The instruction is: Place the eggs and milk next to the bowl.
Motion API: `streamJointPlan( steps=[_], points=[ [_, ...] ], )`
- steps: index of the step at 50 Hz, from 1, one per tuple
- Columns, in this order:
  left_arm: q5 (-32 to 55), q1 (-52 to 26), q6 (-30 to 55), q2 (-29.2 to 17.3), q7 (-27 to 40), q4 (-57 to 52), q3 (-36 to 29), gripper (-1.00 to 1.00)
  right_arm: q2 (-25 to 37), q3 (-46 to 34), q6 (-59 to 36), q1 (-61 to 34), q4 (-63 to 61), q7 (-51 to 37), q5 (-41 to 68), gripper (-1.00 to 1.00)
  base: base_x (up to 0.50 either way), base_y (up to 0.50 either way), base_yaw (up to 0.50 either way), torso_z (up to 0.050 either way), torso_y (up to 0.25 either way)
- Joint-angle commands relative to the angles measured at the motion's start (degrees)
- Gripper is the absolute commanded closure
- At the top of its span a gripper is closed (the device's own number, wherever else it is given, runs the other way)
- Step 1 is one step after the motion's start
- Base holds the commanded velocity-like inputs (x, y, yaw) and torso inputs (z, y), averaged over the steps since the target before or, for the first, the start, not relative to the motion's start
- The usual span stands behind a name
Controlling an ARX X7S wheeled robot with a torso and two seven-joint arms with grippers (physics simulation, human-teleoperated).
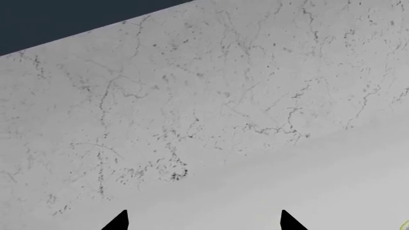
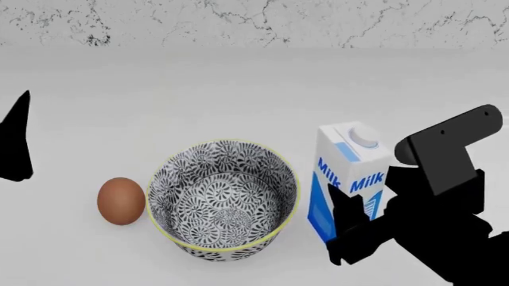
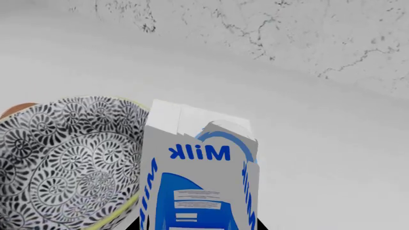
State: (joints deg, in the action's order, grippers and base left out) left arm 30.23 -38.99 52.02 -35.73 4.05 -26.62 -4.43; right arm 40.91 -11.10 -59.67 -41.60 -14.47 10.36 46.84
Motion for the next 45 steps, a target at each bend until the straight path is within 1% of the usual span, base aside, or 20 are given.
streamJointPlan(
  steps=[1, 22, 40, 41, 45],
  points=[
    [-0.6, 0.4, -0.7, 0.2, -1.7, 1.1, 2.3, -1.00, -2.6, -1.5, 1.9, -3.1, 3.3, 3.2, -4.5, 1.00, 0.00, 0.00, 0.00, 0.000, 0.000],
    [-0.8, 0.8, -1.7, 0.3, -1.7, 1.9, 1.8, -1.00, -2.4, -1.9, 4.7, -0.5, 5.3, 3.8, -5.5, 1.00, 0.00, 0.00, 0.00, 0.000, 0.000],
    [-1.3, -1.1, -1.6, 0.7, -1.9, 3.1, -0.2, -1.00, -2.5, -2.0, 7.3, 1.3, 7.3, 4.8, -6.2, 1.00, 0.00, 0.00, 0.00, 0.000, 0.000],
    [-1.3, -1.2, -1.6, 0.7, -2.0, 3.2, -0.3, -1.00, -2.5, -2.0, 7.3, 1.3, 7.3, 4.8, -6.1, -1.00, 0.00, 0.00, 0.00, 0.000, 0.000],
    [-1.4, -1.0, -1.9, 0.8, -2.0, 3.5, -0.5, -1.00, -2.4, -1.9, 6.9, 1.5, 6.8, 4.5, -5.9, -1.00, 0.00, 0.00, 0.00, 0.000, 0.000]
  ],
)
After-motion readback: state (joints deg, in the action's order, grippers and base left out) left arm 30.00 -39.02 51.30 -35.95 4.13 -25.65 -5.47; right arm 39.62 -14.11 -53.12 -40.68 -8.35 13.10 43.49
